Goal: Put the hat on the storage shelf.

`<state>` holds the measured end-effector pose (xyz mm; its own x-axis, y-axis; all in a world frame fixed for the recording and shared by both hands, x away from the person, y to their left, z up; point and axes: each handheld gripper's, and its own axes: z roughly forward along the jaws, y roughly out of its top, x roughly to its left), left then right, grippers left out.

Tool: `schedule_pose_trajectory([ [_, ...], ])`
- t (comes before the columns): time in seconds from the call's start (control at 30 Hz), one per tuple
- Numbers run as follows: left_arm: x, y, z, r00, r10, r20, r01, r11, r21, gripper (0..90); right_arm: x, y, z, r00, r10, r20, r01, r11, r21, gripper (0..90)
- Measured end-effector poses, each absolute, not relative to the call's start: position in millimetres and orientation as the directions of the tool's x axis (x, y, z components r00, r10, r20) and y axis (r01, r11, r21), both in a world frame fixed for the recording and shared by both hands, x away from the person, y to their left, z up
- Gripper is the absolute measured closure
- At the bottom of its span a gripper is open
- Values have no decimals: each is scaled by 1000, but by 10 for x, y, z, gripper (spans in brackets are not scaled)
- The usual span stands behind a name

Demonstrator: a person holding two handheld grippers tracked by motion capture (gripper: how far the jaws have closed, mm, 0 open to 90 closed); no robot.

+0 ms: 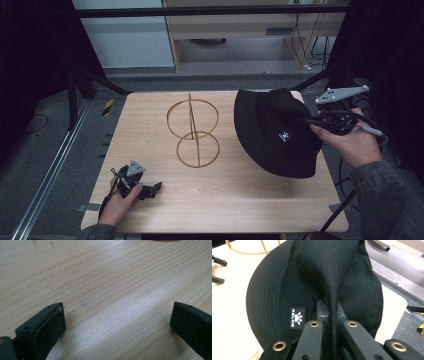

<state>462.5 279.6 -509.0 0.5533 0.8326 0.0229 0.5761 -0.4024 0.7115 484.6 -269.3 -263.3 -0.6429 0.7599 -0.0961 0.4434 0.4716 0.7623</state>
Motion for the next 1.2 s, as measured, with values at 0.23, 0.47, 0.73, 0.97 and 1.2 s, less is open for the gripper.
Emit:
schedule_pose_trajectory([
  [0.23,4625,2796,-5090,553,833,23,576,-402,712,0,4847,-2621,-2528,-654,749,-109,420,479,771,890],
  [0.47,4625,2795,-5091,553,833,22,576,-401,712,0,4838,-2550,-2377,-662,740,-120,392,478,786,890],
  [0.73,4625,2793,-5092,551,834,20,576,-398,714,0,4860,-2442,-2224,-670,731,-128,365,476,800,889],
  [0.97,4625,2793,-5092,551,834,20,576,-398,714,0,4905,-2315,-2106,-682,719,-135,337,473,814,889],
  [1.2,4625,2793,-5092,551,834,20,576,-398,714,0,4997,-2175,-2032,-688,712,-143,326,479,815,889],
])
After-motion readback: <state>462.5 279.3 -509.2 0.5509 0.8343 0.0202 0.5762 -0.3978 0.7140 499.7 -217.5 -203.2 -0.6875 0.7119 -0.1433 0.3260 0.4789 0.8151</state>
